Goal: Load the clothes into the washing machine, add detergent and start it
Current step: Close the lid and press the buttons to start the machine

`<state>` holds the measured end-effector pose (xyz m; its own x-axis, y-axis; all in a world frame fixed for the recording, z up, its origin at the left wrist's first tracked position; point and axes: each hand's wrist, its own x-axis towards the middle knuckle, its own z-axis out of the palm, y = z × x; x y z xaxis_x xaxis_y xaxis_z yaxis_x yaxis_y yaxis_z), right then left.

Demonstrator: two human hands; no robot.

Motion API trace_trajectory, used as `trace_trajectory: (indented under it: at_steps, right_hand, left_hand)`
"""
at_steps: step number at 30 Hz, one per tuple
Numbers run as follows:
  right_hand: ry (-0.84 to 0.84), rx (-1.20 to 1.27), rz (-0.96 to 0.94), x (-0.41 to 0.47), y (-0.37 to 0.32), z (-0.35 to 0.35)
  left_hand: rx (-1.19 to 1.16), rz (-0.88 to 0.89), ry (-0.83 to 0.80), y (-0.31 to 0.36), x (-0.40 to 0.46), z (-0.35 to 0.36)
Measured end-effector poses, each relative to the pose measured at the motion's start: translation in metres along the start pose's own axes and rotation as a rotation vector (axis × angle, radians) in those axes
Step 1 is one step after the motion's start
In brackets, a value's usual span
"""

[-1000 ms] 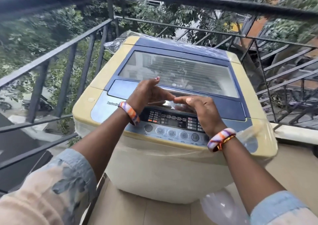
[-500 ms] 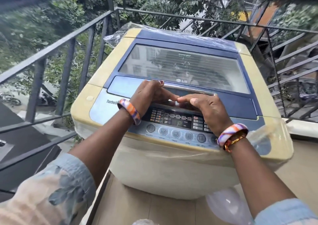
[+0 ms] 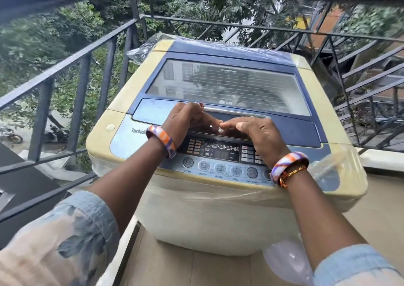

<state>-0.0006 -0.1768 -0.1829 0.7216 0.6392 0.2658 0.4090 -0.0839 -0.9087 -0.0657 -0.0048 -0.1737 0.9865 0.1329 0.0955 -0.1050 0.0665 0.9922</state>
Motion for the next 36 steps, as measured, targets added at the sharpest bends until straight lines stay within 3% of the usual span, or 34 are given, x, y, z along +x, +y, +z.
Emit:
trace_trajectory:
  at_steps: [20, 36]
  right_hand:
    - [-0.095, 0.015, 0.001, 0.0046, 0.0013, -0.0054]
    - [-0.033, 0.031, -0.002, 0.0035, 0.0033, -0.0029]
  left_hand:
    - [0.056, 0.012, 0.008, 0.0036, -0.0018, 0.0016]
    - [-0.012, -0.022, -0.012, 0.0036, -0.0010, 0.0000]
